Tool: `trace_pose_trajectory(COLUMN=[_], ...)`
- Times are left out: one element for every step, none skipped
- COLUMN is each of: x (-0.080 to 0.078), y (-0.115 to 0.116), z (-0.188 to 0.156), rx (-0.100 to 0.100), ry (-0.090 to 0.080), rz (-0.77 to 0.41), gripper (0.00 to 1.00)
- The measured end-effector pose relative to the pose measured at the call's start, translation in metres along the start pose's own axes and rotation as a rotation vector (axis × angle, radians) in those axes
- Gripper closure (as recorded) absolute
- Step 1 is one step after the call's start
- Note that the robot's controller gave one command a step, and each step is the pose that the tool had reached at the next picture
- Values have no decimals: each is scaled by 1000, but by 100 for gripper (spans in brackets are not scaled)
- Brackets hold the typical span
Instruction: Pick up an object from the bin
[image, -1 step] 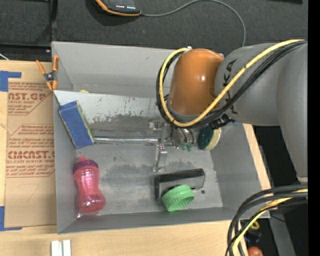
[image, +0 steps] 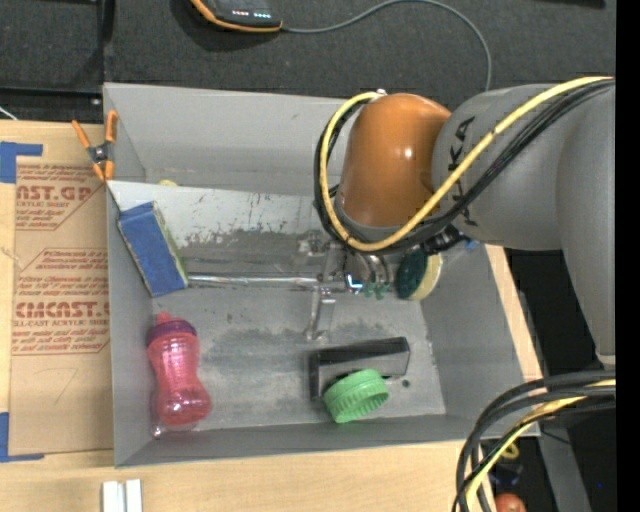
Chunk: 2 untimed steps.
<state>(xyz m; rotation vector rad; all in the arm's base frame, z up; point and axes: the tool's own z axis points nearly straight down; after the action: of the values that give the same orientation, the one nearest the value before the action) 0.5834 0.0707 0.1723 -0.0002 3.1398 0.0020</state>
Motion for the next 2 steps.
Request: trace_pose_trajectory(x=[42, 76], y=[-74, -72], z=[99, 67], rx=[-6, -5], ry=[3, -13], rz=[-49, 103], gripper=[0, 0])
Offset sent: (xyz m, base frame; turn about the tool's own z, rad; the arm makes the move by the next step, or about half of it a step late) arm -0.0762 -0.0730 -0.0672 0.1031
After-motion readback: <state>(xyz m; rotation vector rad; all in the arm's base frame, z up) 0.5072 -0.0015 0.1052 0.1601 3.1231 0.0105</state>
